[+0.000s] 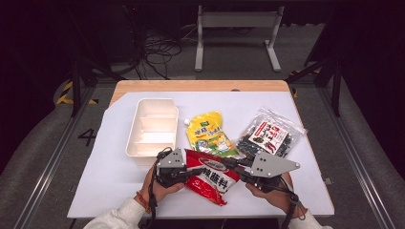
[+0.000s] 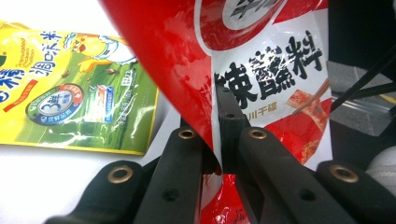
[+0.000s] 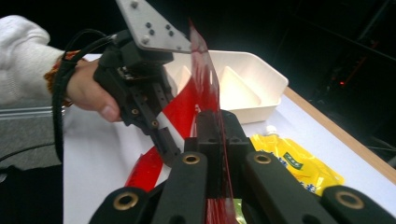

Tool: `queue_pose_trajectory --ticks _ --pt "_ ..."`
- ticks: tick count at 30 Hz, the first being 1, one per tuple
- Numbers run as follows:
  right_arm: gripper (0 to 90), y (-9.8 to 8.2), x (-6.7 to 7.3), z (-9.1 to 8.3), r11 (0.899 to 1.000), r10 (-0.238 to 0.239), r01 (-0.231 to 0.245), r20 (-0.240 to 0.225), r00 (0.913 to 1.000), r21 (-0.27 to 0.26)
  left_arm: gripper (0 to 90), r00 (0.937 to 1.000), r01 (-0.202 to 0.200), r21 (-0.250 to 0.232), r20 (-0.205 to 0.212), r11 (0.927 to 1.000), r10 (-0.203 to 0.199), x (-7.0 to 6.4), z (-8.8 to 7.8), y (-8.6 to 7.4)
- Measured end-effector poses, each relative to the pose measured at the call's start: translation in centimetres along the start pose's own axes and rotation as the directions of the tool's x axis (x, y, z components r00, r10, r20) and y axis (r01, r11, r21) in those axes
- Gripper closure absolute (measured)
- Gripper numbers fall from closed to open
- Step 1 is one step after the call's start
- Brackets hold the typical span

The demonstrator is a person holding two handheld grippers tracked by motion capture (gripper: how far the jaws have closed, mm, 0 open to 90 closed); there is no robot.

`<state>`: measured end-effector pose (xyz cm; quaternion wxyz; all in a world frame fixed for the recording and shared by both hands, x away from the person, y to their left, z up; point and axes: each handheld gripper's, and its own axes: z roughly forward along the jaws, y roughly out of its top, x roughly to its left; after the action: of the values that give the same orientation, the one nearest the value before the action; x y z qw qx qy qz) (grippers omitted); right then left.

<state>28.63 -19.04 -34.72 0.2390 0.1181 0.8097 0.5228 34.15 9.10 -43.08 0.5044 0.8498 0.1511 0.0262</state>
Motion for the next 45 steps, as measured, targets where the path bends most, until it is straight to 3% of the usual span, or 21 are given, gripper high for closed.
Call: queue_pose_trajectory --ticks 1,2,4,7,12,15,18,24,28,33,38,45 --pt "82.9 0.0 0.0 0.0 1.000 0.002 -0.002 0.007 1.0000 0.001 89.6 1.0000 -0.005 -0.001 0.002 1.0000 0.005 0.0 -0.1 0.0" --pt "71.6 -0.1 0.0 -0.1 1.000 0.010 -0.010 0.032 0.9994 0.010 89.7 1.0000 -0.005 -0.001 0.002 1.0000 0.005 0.0 -0.1 0.0" --pt "70.0 -0.2 0.0 -0.1 0.999 0.021 -0.023 0.051 0.9985 0.025 89.7 1.0000 -0.003 -0.005 -0.002 1.0000 0.003 -0.2 -0.5 0.0" --pt "47.6 -0.8 0.0 -0.8 0.997 0.046 -0.050 0.080 0.9957 0.052 89.7 1.0000 0.000 -0.018 -0.003 0.9998 0.000 -0.6 -1.0 0.0" --pt "33.4 -2.6 0.0 -3.8 0.990 0.124 -0.131 0.110 0.9862 0.058 89.7 1.0000 0.001 -0.053 0.010 0.9986 0.000 -0.8 -1.9 0.2" --pt "31.7 -3.5 0.2 -5.4 0.987 0.143 -0.152 0.132 0.9809 0.054 89.8 1.0000 0.001 -0.064 0.008 0.9980 -0.001 -0.8 -2.2 0.3" --pt "29.3 -5.0 0.3 -6.7 0.978 0.171 -0.187 0.151 0.9735 0.092 89.8 1.0000 0.002 -0.071 0.007 0.9975 -0.001 -0.9 -2.6 0.4" --pt "28.3 -8.5 -0.2 -7.9 0.944 0.232 -0.274 0.223 0.9467 0.182 89.8 0.9999 -0.009 -0.103 0.010 0.9946 0.010 -0.8 -3.4 0.7" --pt "27.9 -9.9 -0.9 -8.1 0.925 0.274 -0.328 0.262 0.9254 0.191 89.8 0.9999 -0.015 -0.115 -0.004 0.9933 0.014 -0.7 -4.0 0.7" --pt "27.6 -10.4 -1.0 -7.8 0.919 0.286 -0.341 0.261 0.9220 0.197 89.8 0.9998 -0.013 -0.139 -0.017 0.9903 0.010 -0.3 -4.7 1.0" --pt "27.0 -10.7 -0.8 -7.2 0.918 0.271 -0.329 0.253 0.9286 0.223 89.8 0.9990 -0.020 -0.153 -0.043 0.9881 0.013 0.0 -5.3 1.4" --pt "26.8 -11.2 -0.5 -6.8 0.911 0.275 -0.334 0.248 0.9290 0.241 89.8 0.9964 -0.025 -0.190 -0.084 0.9814 0.009 0.8 -6.7 2.2"
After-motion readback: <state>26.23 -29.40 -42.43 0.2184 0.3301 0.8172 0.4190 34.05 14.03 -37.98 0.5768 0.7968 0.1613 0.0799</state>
